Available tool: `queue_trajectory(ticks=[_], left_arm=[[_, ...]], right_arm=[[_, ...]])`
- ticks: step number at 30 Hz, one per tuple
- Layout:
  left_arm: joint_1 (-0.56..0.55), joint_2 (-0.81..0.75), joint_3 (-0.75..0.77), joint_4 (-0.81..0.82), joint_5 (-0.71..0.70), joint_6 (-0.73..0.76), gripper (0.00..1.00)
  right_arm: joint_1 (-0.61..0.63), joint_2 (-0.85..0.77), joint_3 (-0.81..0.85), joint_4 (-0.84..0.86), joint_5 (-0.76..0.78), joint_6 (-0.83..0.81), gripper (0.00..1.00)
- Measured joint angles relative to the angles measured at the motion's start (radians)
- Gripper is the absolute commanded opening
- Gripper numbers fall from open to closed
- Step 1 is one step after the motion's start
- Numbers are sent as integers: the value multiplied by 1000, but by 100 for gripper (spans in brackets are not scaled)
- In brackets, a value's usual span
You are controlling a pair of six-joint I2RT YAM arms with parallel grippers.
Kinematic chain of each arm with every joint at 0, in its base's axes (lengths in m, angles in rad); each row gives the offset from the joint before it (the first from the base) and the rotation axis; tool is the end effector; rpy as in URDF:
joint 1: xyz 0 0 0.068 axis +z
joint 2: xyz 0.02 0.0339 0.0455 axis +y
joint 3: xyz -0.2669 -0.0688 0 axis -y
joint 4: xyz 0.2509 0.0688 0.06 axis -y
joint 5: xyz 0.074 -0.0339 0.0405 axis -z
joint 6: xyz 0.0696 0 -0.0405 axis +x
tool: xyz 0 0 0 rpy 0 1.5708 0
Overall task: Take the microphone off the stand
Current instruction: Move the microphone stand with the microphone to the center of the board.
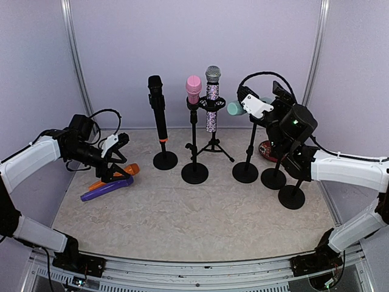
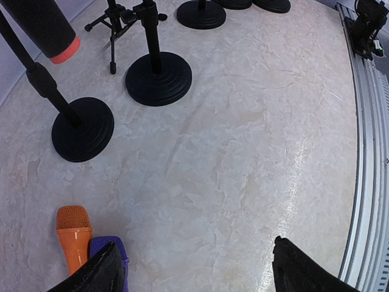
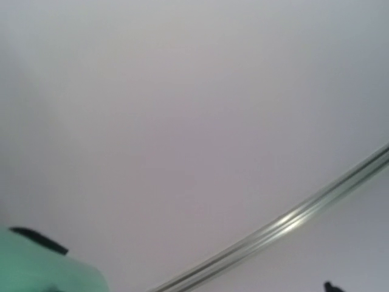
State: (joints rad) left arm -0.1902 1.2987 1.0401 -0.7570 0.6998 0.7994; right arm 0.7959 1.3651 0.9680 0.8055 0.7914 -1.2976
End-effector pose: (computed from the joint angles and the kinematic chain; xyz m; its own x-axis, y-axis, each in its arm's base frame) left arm 0.2598 -0.0957 0.2563 -0.2391 0.6045 -0.7599 0.9315 0.3637 -0.0037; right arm 0.2683 0.2032 0.3819 0.1187 -0.8461 -0.5196 0.2553 0.5318 -0.8075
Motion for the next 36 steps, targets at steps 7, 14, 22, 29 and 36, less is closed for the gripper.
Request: queue_trajectory(ticks=[7, 14, 22, 29, 36], left_arm=[[0, 0, 16, -17, 0, 11, 82], [0, 0, 16, -25, 0, 17, 82], [0, 0, 17, -35, 0, 17, 82], [11, 0, 17, -38, -1, 21, 82], [15, 0, 17, -39, 0, 22, 82]], right_arm=[[7, 18, -5, -97, -34, 2, 94], [7, 21, -5, -137, -58, 6, 93], [24, 116, 42, -134, -99, -27, 83], [37, 164, 62, -123, -119, -59, 67], [54, 166, 64, -43, -117, -103, 41]])
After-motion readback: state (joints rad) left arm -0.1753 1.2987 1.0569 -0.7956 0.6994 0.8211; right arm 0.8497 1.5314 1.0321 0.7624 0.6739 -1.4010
